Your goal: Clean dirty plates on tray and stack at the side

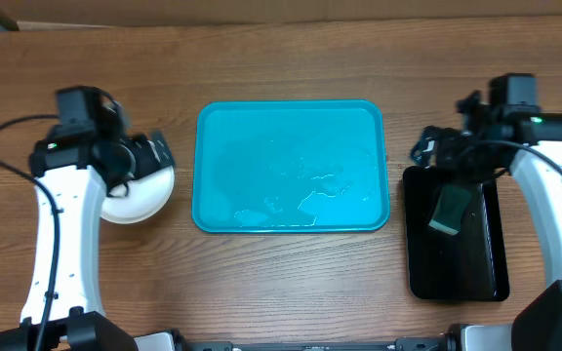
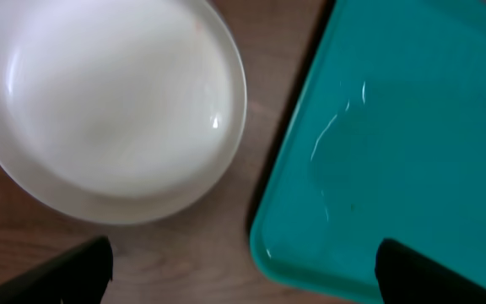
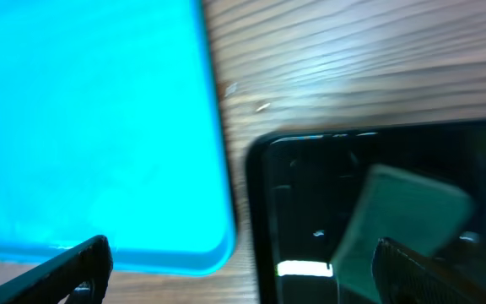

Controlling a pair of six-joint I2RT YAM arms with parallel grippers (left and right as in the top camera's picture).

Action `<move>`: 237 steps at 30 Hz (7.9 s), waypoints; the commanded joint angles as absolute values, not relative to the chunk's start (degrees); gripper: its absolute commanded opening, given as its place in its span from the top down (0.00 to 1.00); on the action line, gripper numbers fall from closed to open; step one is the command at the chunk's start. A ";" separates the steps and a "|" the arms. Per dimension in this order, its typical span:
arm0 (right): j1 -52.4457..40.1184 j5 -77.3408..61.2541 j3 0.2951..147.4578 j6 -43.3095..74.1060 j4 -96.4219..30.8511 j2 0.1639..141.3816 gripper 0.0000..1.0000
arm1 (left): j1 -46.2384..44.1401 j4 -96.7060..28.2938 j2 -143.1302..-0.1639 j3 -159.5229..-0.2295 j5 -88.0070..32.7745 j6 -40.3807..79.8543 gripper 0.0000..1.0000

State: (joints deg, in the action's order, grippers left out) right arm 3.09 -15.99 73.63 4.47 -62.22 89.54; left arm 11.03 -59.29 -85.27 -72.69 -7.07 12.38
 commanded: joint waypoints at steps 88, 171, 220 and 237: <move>-1.52 -6.90 8.23 5.76 3.42 0.16 0.00 | 10.46 -55.48 -41.89 -45.45 -17.43 6.83 0.00; -0.99 -6.24 0.47 4.64 -4.38 0.16 0.00 | 2.57 -53.30 -33.36 -42.37 -11.27 6.17 0.00; -0.99 -6.24 0.47 4.64 -4.38 0.16 0.00 | -3.97 -3.79 -0.19 -0.27 -7.27 9.02 0.00; -0.99 -6.24 0.47 4.64 -4.38 0.16 0.00 | -3.22 -3.79 -0.19 -0.27 -7.27 9.02 0.00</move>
